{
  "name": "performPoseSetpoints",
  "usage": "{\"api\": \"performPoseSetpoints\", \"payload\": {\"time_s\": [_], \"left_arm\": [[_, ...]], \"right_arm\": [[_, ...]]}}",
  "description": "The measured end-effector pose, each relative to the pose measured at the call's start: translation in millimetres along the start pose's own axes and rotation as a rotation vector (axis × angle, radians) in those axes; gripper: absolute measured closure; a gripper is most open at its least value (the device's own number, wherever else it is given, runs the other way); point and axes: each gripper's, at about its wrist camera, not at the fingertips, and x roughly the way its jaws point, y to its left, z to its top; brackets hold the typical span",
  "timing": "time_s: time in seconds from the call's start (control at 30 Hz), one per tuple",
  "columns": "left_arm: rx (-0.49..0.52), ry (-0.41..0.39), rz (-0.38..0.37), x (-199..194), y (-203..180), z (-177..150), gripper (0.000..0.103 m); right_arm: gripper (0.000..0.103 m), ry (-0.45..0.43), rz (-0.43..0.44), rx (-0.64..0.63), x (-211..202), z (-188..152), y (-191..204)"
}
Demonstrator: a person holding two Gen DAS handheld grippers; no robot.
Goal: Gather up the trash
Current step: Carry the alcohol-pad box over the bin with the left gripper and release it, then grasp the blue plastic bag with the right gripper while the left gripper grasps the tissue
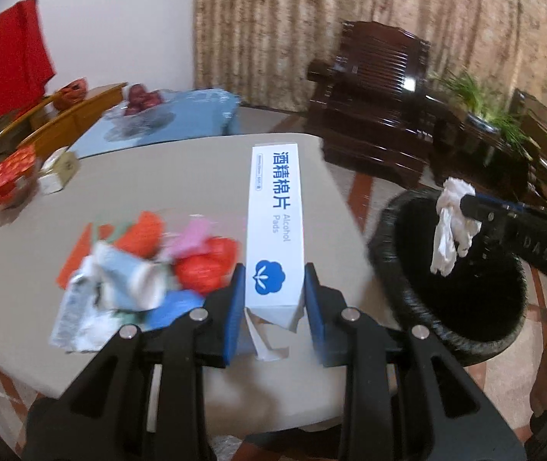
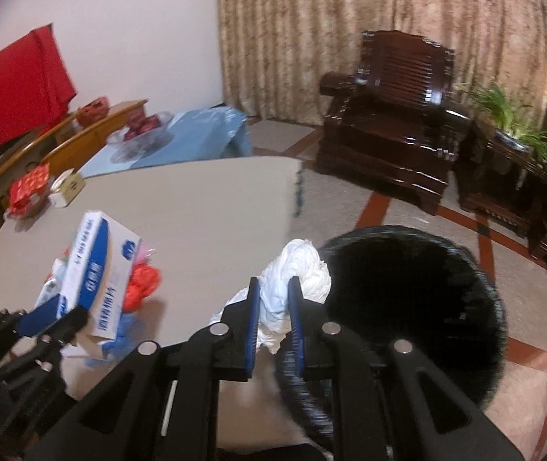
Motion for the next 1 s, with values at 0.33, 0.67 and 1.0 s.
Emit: {"api": "performPoseSetpoints", "payload": {"time_s": [0.33, 0.67, 1.0], "left_arm": [[0.121, 0.07, -0.132, 49.5, -127.1, 8.3, 0.074], [0.215, 0.18, -0.194, 106.5, -205.1, -5.7, 0.053], [0.168, 0.177, -0.126, 82.3, -129.4, -15.5, 0.032]], "right_arm": [[0.088, 0.016, -0.113, 0.077, 8.0, -16.1, -101.8], [0.051, 0.09, -0.203, 0.144, 40.0, -35.1, -175.3], [0.048, 0.082, -0.2, 0.137, 26.4, -47.5, -155.3]]}}
